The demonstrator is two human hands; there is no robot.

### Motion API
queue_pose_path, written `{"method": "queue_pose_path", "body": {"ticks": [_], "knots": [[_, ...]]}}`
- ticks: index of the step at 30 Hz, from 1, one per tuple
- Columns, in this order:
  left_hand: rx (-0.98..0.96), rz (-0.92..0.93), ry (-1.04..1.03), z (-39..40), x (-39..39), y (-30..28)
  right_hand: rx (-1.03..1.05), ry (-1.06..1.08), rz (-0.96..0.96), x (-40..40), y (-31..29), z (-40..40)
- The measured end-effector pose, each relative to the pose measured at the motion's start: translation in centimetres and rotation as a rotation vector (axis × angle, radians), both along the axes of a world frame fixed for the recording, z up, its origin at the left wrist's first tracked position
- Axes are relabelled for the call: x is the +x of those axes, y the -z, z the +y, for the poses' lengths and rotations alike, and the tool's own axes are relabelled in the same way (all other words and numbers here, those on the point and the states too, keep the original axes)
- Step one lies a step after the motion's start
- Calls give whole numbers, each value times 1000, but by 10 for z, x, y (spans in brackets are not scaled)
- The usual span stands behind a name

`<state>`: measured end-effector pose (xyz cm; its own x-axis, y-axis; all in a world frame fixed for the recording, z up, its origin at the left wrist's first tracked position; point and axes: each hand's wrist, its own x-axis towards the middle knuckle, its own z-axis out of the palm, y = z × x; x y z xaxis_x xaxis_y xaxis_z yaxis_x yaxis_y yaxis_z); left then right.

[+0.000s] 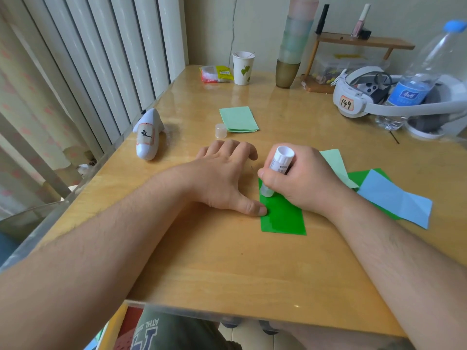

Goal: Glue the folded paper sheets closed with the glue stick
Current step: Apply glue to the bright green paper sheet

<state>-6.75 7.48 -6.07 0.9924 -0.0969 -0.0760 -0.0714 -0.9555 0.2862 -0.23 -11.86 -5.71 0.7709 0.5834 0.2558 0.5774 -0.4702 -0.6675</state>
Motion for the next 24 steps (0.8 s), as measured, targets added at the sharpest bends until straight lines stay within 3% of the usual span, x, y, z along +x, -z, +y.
{"method": "queue_pose_path", "body": {"ticks": [5,9,20,24], "knots": [[7,-15,8,0,0,0,-13,100,-77,6,-1,6],[10,-14,14,0,1,0,94,134,-85,7,-1,5],[-10,11,16,2,-1,-2,10,24,-7,0,0,2],[-131,65,14,12,-2,-10,-7,-50,10,-8,-1,-3]]}}
